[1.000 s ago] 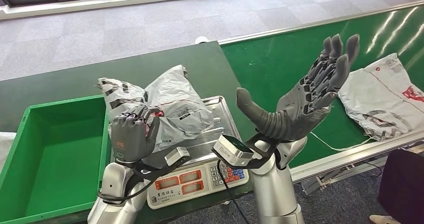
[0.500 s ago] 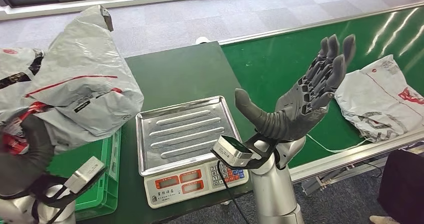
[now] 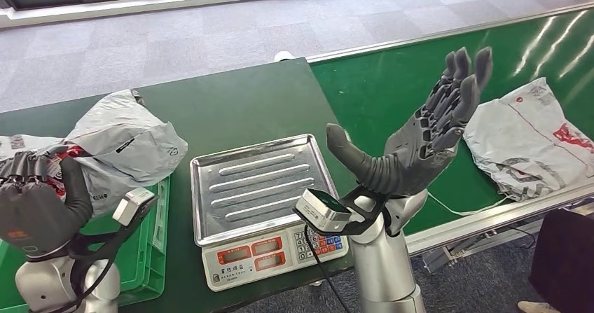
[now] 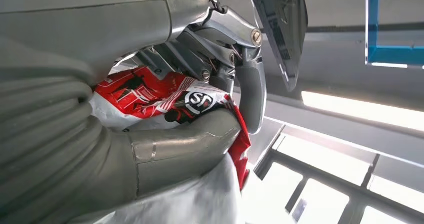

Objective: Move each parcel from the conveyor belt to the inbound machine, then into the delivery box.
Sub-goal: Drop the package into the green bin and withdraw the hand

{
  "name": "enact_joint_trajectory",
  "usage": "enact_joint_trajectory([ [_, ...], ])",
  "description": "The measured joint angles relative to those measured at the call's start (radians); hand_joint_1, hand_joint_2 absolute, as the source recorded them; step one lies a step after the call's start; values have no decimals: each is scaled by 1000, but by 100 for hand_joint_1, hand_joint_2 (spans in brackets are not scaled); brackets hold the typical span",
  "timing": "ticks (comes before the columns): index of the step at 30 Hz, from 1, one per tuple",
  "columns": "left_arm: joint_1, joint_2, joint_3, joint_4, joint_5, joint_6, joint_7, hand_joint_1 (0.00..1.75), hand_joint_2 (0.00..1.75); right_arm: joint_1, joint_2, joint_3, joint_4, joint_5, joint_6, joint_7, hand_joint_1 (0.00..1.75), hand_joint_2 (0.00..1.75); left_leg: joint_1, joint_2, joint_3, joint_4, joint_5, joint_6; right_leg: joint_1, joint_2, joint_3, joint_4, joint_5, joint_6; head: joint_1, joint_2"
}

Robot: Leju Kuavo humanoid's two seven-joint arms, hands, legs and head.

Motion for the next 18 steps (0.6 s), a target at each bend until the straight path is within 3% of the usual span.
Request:
enact_joint_trajectory([
  [18, -87, 47, 39, 428, -76, 1, 331, 175, 175, 16, 0, 0, -11, 21, 0, 24, 0, 175, 0, 0, 0, 0, 0, 0, 0, 0, 0, 0, 0, 0, 0, 0],
])
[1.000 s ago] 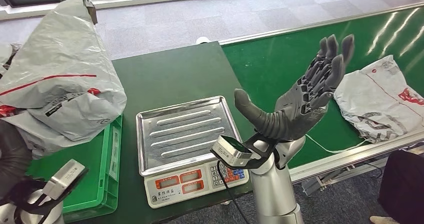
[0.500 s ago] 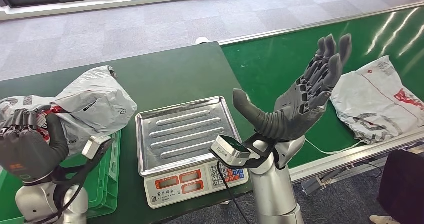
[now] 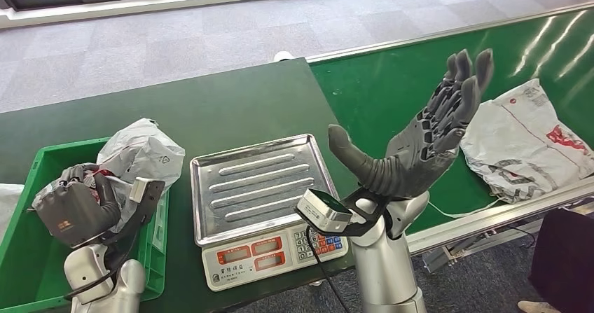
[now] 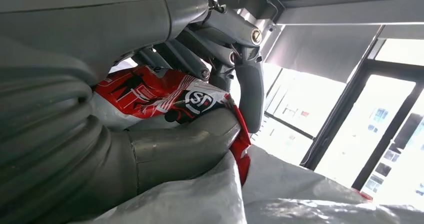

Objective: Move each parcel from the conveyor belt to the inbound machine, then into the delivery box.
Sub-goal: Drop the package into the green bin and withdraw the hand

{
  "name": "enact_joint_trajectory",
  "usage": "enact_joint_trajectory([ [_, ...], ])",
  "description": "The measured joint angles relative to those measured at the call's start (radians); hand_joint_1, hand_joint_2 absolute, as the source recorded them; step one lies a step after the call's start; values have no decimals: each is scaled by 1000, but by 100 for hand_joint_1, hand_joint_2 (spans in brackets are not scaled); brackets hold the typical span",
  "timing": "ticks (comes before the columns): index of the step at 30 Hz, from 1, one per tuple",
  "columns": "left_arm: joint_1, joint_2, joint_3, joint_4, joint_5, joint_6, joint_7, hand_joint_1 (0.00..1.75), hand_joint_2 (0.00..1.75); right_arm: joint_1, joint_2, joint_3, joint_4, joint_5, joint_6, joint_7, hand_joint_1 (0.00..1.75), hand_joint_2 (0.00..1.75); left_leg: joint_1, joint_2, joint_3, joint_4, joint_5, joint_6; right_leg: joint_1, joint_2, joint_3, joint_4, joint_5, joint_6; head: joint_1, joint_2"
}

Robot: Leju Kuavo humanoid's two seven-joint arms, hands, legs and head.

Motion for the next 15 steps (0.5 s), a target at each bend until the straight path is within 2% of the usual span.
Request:
enact_joint_trajectory([
  [4, -9, 8, 1, 40, -3, 0, 17, 175, 175, 1, 0, 0, -2, 2, 0, 1, 0, 175, 0, 0, 0, 0, 0, 0, 0, 0, 0, 0, 0, 0, 0, 0],
  [9, -34, 25, 6, 99, -11, 1, 107, 175, 175, 4, 0, 0, -3, 8, 0, 8, 0, 175, 0, 0, 0, 0, 0, 0, 0, 0, 1, 0, 0, 0, 0, 0],
  [15, -35, 47, 53, 96, -3, 1, 154, 175, 175, 6, 0, 0, -7, 22, 0, 28, 0, 175, 0, 0, 1, 0, 0, -1, 0, 0, 1, 0, 0, 0, 0, 0],
])
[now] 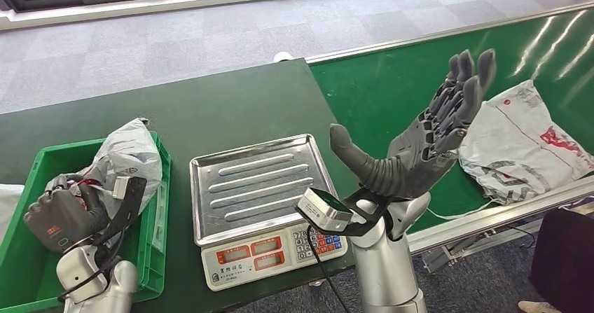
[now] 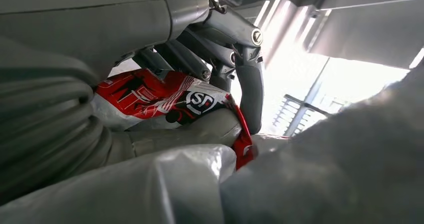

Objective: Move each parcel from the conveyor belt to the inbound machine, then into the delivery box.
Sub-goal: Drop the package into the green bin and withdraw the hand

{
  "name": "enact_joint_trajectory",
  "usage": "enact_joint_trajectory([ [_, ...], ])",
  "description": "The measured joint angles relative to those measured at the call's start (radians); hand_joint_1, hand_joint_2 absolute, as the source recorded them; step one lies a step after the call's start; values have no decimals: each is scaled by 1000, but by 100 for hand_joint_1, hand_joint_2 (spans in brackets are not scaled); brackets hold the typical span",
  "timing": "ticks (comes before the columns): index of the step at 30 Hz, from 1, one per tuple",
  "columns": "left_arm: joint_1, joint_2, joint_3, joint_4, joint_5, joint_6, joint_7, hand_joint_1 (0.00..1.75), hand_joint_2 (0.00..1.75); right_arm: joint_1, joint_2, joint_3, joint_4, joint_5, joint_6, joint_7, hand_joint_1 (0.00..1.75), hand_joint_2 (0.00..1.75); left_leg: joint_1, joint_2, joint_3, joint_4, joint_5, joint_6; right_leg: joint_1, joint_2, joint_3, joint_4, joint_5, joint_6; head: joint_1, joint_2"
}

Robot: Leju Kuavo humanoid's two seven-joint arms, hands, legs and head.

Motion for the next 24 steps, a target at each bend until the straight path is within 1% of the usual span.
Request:
enact_joint_trajectory([
  [3, -5, 9, 30, 8, -1, 0, 33, 175, 175, 0, 0, 0, -3, 9, 0, 8, 0, 175, 0, -1, 1, -1, 1, 0, 0, -1, 1, 0, 0, 0, 0, 0],
  [4, -9, 11, 39, 15, -2, 0, 45, 147, 175, 0, 0, 0, -4, 12, 0, 12, 0, 175, 0, -1, 1, -1, 1, 0, 0, -2, 2, 0, 0, 0, 0, 0],
  [7, -17, 15, 67, 29, 3, 0, 57, 16, 175, 0, 0, 0, -5, 23, 0, 25, 0, 175, 0, -2, 3, -1, 1, 0, 0, -2, 4, 0, -1, 0, 0, 0],
  [8, -14, 15, 77, 24, 10, 0, 47, 0, 175, 1, 0, 0, -6, 26, 0, 28, 0, 175, 0, -1, 3, -1, 1, 0, 0, -2, 4, 0, 0, -1, 0, 0],
  [10, 4, 11, 99, -6, 42, 0, 1, 0, 175, 1, 0, 0, -10, 28, 0, 31, 0, 175, 0, -1, 3, -2, 2, -1, 0, -1, 3, 0, 0, -1, 0, 0],
  [13, 41, -8, 141, -85, 115, 1, -111, 0, 175, 2, 0, 0, -13, 26, 0, 27, 0, 175, 0, 1, 0, -1, 4, -1, 0, 0, -1, 0, 2, -2, 0, 0],
  [15, 54, -22, 167, -128, 140, 1, -152, 0, 175, 2, 0, 0, -13, 26, 0, 25, 0, 175, 0, 1, 0, -1, 4, -1, 0, 0, -1, 0, 3, -2, 0, 0],
  [17, 63, -33, 188, -163, 170, 1, -196, 0, 87, 2, 0, 0, -13, 23, 0, 23, 0, 175, 0, 0, -1, -1, 4, -1, 0, 0, -1, 0, 3, -2, 0, 0],
  [18, 65, -44, 205, -183, 197, 1, -246, 0, 44, 2, 0, 0, -13, 20, 0, 20, 0, 175, 0, 0, -1, -1, 4, -1, 0, 0, -2, 0, 3, -2, 0, 0],
  [19, 66, -56, 228, -205, 232, 1, -315, 0, 0, 2, 0, 0, -13, 16, 0, 16, 0, 175, 0, 0, -1, -1, 4, -1, 0, 0, -2, 0, 3, -2, 0, 0],
  [22, 61, -94, 312, -265, 368, 1, -532, 0, 0, 2, 0, 0, -12, 4, 0, 2, 0, 175, 0, 0, -2, -1, 4, 0, 0, 0, -2, 0, 3, -2, 0, 0],
  [24, 55, -109, 363, -299, 458, 1, -638, 0, 0, 1, 0, 0, -12, -3, 0, -4, 0, 175, 0, 0, -3, -1, 3, -1, 0, 0, -3, 0, 2, -2, 0, 0],
])
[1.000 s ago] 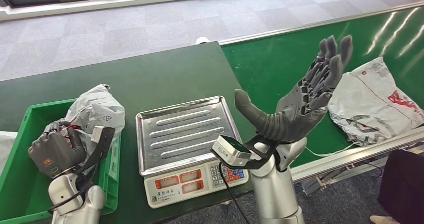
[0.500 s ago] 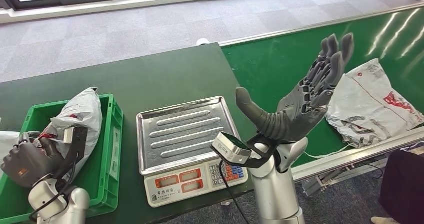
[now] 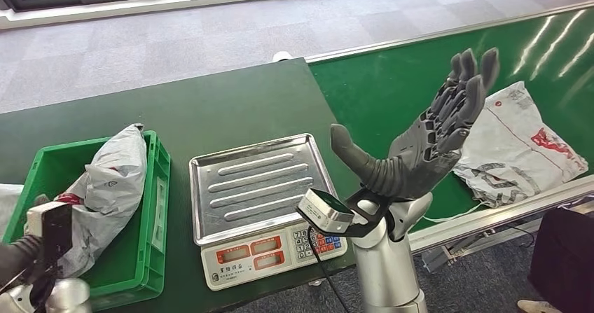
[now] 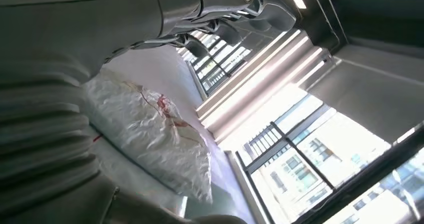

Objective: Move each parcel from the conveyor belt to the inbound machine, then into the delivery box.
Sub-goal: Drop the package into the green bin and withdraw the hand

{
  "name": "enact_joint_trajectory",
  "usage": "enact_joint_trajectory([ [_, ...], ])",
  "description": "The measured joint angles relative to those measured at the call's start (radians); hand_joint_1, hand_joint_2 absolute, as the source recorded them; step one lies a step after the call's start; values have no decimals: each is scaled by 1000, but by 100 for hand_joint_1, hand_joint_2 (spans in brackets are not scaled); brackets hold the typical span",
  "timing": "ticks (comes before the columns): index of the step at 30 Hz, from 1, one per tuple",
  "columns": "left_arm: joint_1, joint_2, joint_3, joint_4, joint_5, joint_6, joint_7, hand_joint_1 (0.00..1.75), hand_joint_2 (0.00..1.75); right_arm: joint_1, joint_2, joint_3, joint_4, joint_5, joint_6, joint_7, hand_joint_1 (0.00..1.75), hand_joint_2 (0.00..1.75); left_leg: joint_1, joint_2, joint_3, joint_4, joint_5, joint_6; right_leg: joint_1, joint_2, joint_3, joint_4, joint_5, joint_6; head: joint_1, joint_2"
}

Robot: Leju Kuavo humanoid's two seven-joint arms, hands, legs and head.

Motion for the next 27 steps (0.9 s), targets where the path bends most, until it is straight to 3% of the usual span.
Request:
enact_joint_trajectory([
  [3, -9, -13, 62, -31, 80, 0, -92, 0, 0, 0, 0, 0, 0, -4, 0, -4, 0, 175, 0, -1, 0, 0, 0, 0, 0, -1, 0, 0, 0, 0, 0, 0],
  [10, -28, -27, 130, -49, 197, 0, -201, 0, 0, -1, 0, 0, 2, -4, 0, -3, 0, 175, 0, -1, -1, 0, 0, 0, 1, -1, 0, 0, -1, 0, 0, 0],
  [17, -30, -31, 141, -67, 273, 0, -224, 0, 0, -1, 0, 0, 8, -4, 0, -2, 0, 175, 0, -1, -1, 0, 0, 0, 0, -1, 0, 0, -1, 0, 0, 0],
  [21, -28, -33, 129, -86, 346, 0, -226, 0, 175, -2, 0, 0, 11, 5, 0, 5, 0, 175, 0, -1, -1, 0, 0, 0, 0, -1, -1, 0, -1, 0, 0, 0],
  [24, -17, -33, 58, -101, 450, -6, -226, 0, 175, -3, 0, -2, 20, 61, 0, 52, 0, 175, 0, -1, -1, 0, 0, 0, 0, -2, -1, 0, -1, 0, 0, 0],
  [27, 1, -18, -97, -98, 589, -41, -227, 0, 175, -10, 0, -16, 56, 169, 0, 132, 0, 175, 0, -2, -2, 0, 0, 0, 0, -3, 0, 0, 0, 0, 0, 0],
])
